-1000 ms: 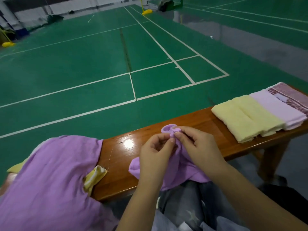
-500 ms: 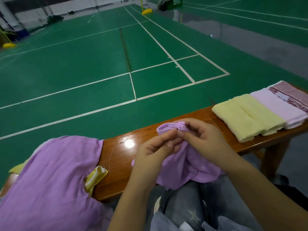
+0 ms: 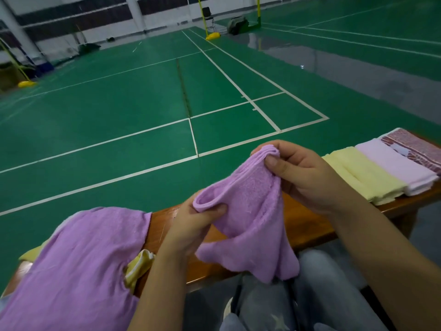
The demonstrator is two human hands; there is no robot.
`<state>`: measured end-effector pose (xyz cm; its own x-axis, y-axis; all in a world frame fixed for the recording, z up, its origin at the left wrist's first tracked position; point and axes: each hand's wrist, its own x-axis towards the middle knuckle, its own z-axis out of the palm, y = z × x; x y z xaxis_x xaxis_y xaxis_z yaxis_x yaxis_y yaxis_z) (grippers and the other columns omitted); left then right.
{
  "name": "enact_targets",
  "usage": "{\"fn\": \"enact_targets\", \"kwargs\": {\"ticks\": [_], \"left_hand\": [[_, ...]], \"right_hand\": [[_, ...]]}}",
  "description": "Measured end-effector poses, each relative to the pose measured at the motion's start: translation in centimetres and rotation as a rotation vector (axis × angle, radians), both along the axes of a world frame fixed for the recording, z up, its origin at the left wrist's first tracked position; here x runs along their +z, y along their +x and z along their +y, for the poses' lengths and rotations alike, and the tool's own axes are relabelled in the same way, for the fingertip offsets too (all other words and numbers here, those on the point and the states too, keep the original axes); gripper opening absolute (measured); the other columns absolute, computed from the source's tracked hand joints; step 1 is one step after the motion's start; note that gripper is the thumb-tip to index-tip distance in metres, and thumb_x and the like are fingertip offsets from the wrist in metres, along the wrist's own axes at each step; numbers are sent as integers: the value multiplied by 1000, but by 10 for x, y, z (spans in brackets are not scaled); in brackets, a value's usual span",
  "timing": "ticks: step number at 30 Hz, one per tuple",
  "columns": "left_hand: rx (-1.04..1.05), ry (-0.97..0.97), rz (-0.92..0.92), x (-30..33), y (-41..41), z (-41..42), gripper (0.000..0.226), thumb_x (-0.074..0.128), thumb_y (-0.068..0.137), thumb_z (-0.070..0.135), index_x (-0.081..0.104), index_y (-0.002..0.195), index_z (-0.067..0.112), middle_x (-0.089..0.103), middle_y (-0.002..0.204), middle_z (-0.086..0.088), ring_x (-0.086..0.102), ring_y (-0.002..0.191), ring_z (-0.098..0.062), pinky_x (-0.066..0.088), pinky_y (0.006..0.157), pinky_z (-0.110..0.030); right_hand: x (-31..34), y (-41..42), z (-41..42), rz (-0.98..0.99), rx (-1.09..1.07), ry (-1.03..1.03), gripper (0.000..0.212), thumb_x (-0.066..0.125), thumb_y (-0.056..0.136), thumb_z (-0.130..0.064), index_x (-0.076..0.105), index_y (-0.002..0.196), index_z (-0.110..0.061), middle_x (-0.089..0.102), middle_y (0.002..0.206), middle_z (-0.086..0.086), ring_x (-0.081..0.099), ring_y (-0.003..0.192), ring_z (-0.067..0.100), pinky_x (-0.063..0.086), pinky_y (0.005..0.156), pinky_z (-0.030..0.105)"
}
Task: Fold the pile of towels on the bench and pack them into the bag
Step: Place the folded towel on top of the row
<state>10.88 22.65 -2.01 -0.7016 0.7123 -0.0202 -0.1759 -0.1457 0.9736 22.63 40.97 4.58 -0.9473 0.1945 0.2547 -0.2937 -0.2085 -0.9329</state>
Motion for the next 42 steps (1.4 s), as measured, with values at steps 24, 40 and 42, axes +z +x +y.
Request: {"fn": "enact_targets", "kwargs": {"ticks": [24, 40, 42], "left_hand": [[254, 214, 448, 102, 17, -18, 42, 80, 46, 70, 74, 70, 36, 60, 66, 23, 53, 64, 8, 45, 59, -10], [152, 148, 441, 109, -18, 3, 17, 75, 59, 34, 77, 75, 29, 69, 72, 12, 59, 67, -2, 50, 62, -16], [113, 136, 479, 100, -13, -6, 25, 82, 59, 43, 77, 80, 30, 70, 76, 11, 60, 72, -4, 50, 67, -18]], "right_hand": [[51, 32, 23, 67, -167, 266, 25, 54, 81, -26, 65, 101, -16, 66, 77, -12, 61, 74, 5, 53, 68, 19], [42, 6, 45, 35, -285, 237, 15, 52, 92, -21, 65, 100, -21, 68, 80, -10, 61, 80, 9, 55, 78, 28], [39, 17, 43, 63, -260, 261, 21, 54, 84, -27, 65, 101, -22, 69, 83, -13, 61, 84, 8, 54, 80, 26]]}}
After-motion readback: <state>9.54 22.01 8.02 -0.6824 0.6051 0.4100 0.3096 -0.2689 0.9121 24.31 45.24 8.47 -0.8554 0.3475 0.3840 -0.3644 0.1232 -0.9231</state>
